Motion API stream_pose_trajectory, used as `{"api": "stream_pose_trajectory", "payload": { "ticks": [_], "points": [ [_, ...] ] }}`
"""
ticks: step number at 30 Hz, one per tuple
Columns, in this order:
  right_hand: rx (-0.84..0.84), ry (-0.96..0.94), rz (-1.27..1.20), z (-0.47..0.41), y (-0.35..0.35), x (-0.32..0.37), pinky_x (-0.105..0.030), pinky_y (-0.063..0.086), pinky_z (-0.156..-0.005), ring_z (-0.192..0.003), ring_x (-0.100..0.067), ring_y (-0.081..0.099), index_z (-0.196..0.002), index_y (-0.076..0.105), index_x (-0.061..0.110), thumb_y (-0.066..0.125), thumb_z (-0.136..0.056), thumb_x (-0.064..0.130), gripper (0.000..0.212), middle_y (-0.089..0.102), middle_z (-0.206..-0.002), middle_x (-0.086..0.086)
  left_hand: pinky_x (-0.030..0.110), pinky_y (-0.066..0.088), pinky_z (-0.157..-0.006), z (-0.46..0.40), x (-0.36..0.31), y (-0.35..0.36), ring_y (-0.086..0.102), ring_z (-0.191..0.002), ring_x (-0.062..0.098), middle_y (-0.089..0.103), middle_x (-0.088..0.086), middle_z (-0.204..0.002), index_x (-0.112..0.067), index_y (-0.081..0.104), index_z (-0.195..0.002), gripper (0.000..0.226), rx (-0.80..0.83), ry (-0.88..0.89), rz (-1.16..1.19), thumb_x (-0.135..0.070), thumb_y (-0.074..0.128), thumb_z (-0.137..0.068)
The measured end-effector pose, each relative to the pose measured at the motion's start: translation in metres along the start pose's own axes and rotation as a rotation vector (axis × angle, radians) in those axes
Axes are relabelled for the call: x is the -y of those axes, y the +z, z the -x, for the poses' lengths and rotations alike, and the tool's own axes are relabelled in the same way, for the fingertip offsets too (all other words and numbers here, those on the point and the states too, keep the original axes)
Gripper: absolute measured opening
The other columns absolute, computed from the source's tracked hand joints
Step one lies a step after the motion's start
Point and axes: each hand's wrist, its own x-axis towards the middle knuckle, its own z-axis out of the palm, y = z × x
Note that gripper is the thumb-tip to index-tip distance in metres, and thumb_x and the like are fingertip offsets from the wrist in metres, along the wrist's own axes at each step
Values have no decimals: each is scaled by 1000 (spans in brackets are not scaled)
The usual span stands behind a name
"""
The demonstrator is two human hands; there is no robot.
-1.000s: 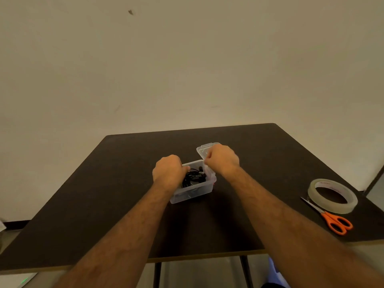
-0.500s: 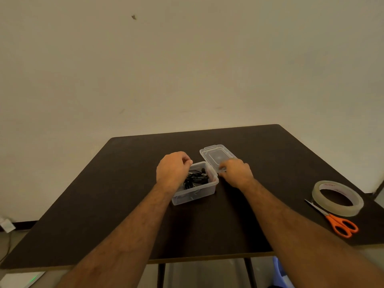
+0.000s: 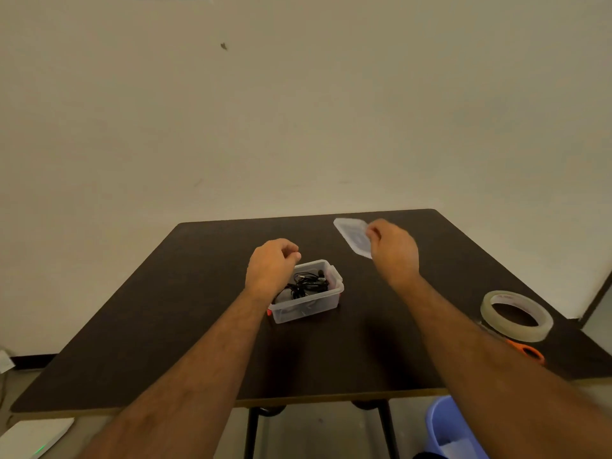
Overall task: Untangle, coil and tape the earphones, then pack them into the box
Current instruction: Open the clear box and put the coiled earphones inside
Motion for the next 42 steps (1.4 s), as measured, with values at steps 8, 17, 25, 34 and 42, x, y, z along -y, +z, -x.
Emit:
{"api": "stream_pose_trajectory", "payload": {
  "ticks": [8,17,25,34,42],
  "points": [
    [-8,193,-701,-18,-41,63,-31,55,-70,-72,-12,59,-89,72,0,57,-96,12,20,68,-82,-6,44,53,-96,1,-3,-24,64,-105,20,69,5,-116,-12,64,-126,38,-103,-108,299,-37,51,-100],
    [191,340,-702,4,-4,72,-28,49,-60,-63,-16,58,-74,67,0,53,-97,21,34,65,-69,-6,38,62,-72,18,26,-34,71,-66,15,71,3,-86,-14,73,-101,20,-112,-386,278,-31,68,-91],
    [559,173,-335,22,33,57,-30,48,-80,-91,-14,57,-112,64,14,43,-102,40,35,62,-102,-3,24,54,-52,22,39,-28,69,-63,11,70,4,-84,-14,69,-97,25,18,-487,-8,-38,67,-91],
    [577,219,-204,22,57,39,-32,50,-89,-99,-18,60,-112,65,14,42,-103,25,27,64,-108,-5,21,42,-44,18,33,-15,65,-58,12,66,4,-78,-14,62,-92,22,128,-453,-234,-35,61,-95],
    [616,217,-108,14,70,32,-35,52,-92,-97,-18,61,-96,63,16,40,-103,24,25,64,-104,-5,22,51,-50,9,40,-11,68,-58,11,68,4,-80,-15,59,-91,27,162,-506,-140,-41,64,-92]
  ]
}}
